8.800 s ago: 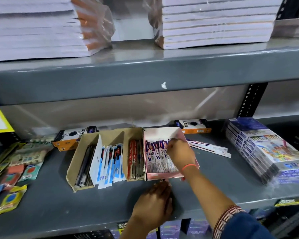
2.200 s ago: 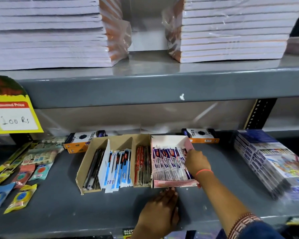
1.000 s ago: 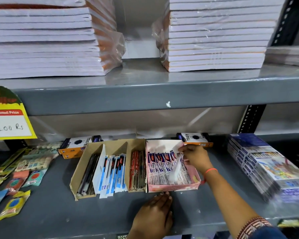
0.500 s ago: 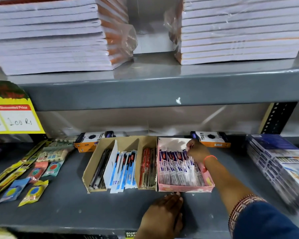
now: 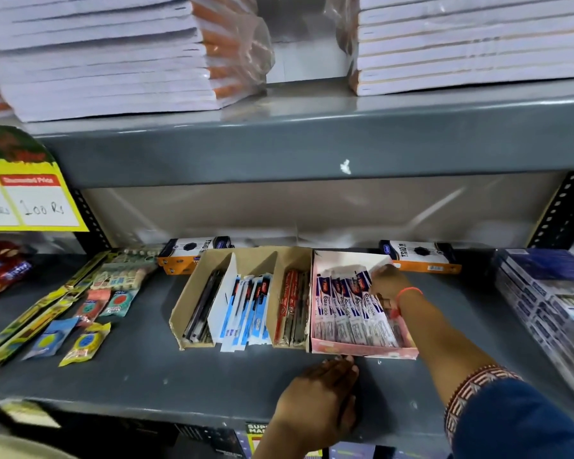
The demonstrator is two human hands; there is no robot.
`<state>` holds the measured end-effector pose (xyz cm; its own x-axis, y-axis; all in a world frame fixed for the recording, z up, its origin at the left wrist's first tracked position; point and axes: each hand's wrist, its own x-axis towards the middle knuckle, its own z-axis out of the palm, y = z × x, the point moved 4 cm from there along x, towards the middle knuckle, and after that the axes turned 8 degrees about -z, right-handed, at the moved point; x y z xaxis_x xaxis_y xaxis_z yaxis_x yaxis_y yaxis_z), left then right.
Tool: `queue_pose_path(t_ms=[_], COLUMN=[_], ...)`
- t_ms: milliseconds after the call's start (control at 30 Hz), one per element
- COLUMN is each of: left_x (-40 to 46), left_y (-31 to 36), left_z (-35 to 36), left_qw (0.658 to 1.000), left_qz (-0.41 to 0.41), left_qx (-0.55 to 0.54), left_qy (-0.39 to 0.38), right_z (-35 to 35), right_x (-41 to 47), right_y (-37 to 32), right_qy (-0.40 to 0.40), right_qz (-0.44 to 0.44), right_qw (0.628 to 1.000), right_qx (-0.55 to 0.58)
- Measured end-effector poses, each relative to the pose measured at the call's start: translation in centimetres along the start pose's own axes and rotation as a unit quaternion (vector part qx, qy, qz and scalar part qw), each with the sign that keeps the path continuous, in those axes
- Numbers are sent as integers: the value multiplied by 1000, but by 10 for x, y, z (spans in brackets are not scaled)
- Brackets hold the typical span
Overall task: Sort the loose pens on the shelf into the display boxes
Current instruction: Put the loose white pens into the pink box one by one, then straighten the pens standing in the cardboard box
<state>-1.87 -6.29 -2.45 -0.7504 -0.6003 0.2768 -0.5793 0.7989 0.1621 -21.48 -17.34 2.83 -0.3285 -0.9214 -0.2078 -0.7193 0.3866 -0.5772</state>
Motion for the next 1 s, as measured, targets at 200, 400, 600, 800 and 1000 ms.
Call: queue_pose_path(t_ms=[200, 400, 600, 800, 1000], left_x=[-1, 0, -11, -68, -112], left_y=[1, -5, -8, -66, -131], left_z=[-2, -4, -7, -31, -51], left_qw=[1000, 1000, 998, 998, 990], left_qz=[4, 1, 13, -28, -84], left_qx=[9, 21, 60, 16, 43], left_qy=[7, 17, 31, 46, 103], right_z=[10, 11, 14, 91, 166], right_x=[-5, -28, -84, -127, -118], right_y=[2, -17, -87, -158, -177], right_qy=[67, 125, 326, 261, 71], right_qz=[-6, -36, -142, -257, -205], right_qw=[996, 975, 934, 930, 966], right_qx=[-59, -179, -27, -22, -140])
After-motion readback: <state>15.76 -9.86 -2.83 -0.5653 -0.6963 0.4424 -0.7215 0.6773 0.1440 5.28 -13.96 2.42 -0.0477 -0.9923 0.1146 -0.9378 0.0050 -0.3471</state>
